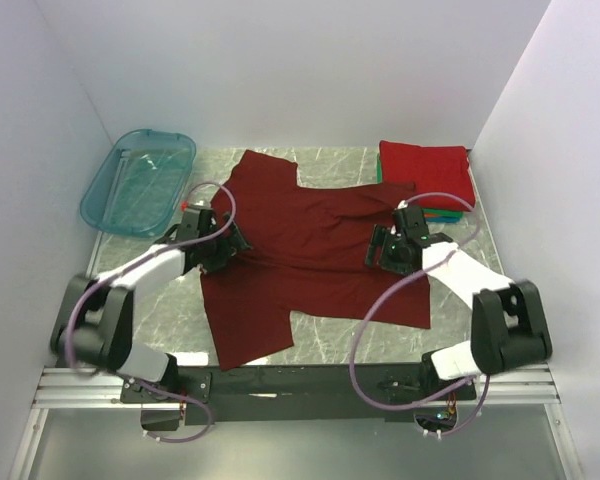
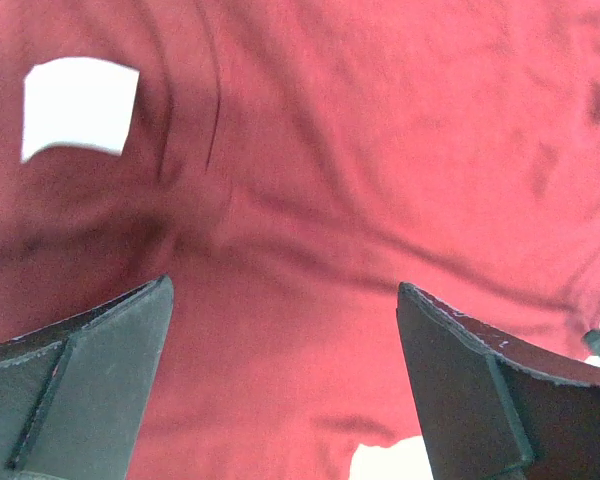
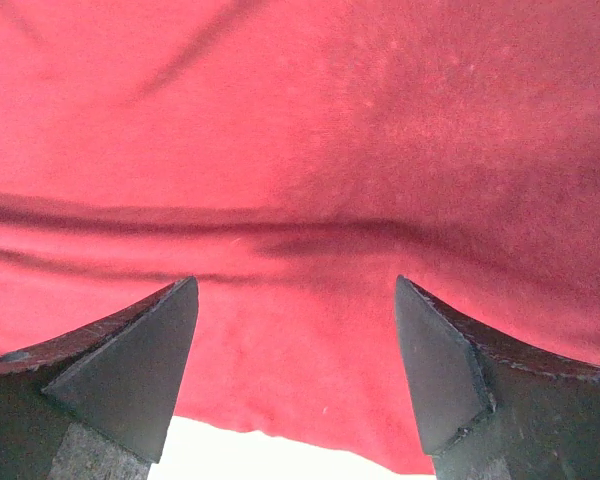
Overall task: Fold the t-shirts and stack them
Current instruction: Fold the tshirt
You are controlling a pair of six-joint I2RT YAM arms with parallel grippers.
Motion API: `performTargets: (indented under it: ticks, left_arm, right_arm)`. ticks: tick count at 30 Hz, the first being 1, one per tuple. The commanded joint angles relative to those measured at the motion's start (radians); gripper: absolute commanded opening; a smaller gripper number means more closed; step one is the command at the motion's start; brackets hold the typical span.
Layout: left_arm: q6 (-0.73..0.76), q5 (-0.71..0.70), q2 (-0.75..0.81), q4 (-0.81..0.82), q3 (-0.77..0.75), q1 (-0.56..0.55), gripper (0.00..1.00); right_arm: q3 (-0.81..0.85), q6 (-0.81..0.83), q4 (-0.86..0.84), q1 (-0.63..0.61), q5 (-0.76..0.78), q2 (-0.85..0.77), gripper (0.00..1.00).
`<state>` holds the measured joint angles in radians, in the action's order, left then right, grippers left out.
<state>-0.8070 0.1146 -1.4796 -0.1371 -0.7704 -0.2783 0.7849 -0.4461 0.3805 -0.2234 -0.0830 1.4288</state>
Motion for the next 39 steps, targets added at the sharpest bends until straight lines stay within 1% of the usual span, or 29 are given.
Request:
performTargets:
  ticks: [1,2,4,5,6,7,8,9,10,11,12,13,14,16,19,21,23,24,25,29,33,34,35,39]
  left_arm:
    - [-0.006,-0.029,0.165,-0.142,0.025,-0.016,0.99]
    - [-0.027,-0.039,0.227,-0.227,0.032,-0.027,0.99]
    - [-0.046,-0.059,0.293,-0.307,0.068,-0.090,0.99]
    - [-0.085,-0.078,0.362,-0.393,0.081,-0.145,1.00]
    - [-0.110,-0.111,0.398,-0.435,0.097,-0.175,0.99]
    - [-0.136,-0.112,0.433,-0.476,0.127,-0.206,0.99]
    - [-0.208,-0.112,0.499,-0.530,0.143,-0.234,1.00]
    - [-0.251,-0.112,0.536,-0.608,0.182,-0.287,0.99]
    - [-0.291,-0.131,0.574,-0.645,0.206,-0.314,0.99]
    - [-0.373,-0.124,0.652,-0.671,0.229,-0.340,1.00]
    - [-0.411,-0.124,0.694,-0.721,0.268,-0.389,0.96]
    - [-0.447,-0.124,0.759,-0.748,0.284,-0.412,0.95]
    - [-0.512,-0.122,0.786,-0.775,0.296,-0.430,0.95]
    - [-0.547,-0.124,0.820,-0.840,0.310,-0.464,0.93]
    - [-0.584,-0.050,0.834,-0.805,0.352,-0.505,0.89]
    - [-0.583,-0.021,0.805,-0.791,0.367,-0.533,0.87]
    - [-0.584,-0.039,0.759,-0.815,0.362,-0.551,0.82]
    - [-0.584,-0.044,0.748,-0.817,0.364,-0.555,0.73]
    - [-0.584,-0.046,0.739,-0.817,0.368,-0.556,0.70]
    - [-0.567,-0.021,0.705,-0.731,0.395,-0.558,0.67]
    - [-0.564,-0.001,0.677,-0.661,0.424,-0.558,0.59]
    - [-0.567,-0.016,0.671,-0.654,0.428,-0.558,0.57]
    - [-0.570,-0.024,0.670,-0.650,0.431,-0.558,0.52]
    - [-0.577,-0.050,0.662,-0.593,0.434,-0.558,0.43]
  right_arm:
    - [0.011,0.024,0.037,0.007,0.017,-0.131,0.86]
    - [0.001,0.021,0.043,0.009,0.020,-0.177,0.86]
    - [-0.018,0.017,0.055,0.007,0.025,-0.223,0.86]
    - [-0.033,0.012,0.060,0.009,0.028,-0.266,0.86]
    - [-0.042,0.006,0.067,0.009,0.032,-0.287,0.86]
    - [-0.052,0.003,0.070,0.009,0.035,-0.307,0.87]
    - [-0.068,0.001,0.072,0.010,0.035,-0.339,0.87]
    - [-0.076,0.000,0.075,0.009,0.038,-0.355,0.87]
    - [-0.082,-0.002,0.078,0.009,0.042,-0.366,0.87]
    - [-0.091,-0.002,0.083,0.009,0.043,-0.382,0.87]
    - [-0.098,0.000,0.086,0.009,0.045,-0.390,0.87]
    - [-0.108,-0.002,0.087,0.010,0.046,-0.401,0.87]
    - [-0.113,0.000,0.086,0.009,0.046,-0.404,0.87]
    - [-0.124,-0.003,0.086,0.007,0.045,-0.412,0.87]
    - [-0.142,-0.009,0.078,0.010,0.042,-0.424,0.88]
    - [-0.148,-0.008,0.080,0.012,0.043,-0.424,0.88]
    - [-0.145,-0.005,0.084,0.010,0.052,-0.423,0.88]
    - [-0.147,-0.003,0.083,0.010,0.055,-0.421,0.88]
    - [-0.147,-0.005,0.081,0.012,0.060,-0.415,0.88]
    - [-0.142,-0.008,0.080,0.016,0.048,-0.393,0.88]
    - [-0.150,-0.017,0.069,0.016,0.045,-0.392,0.88]
    - [-0.154,-0.019,0.072,0.018,0.049,-0.396,0.88]
    - [-0.156,-0.025,0.074,0.018,0.055,-0.403,0.88]
    - [-0.173,-0.048,0.090,0.032,0.072,-0.456,0.88]
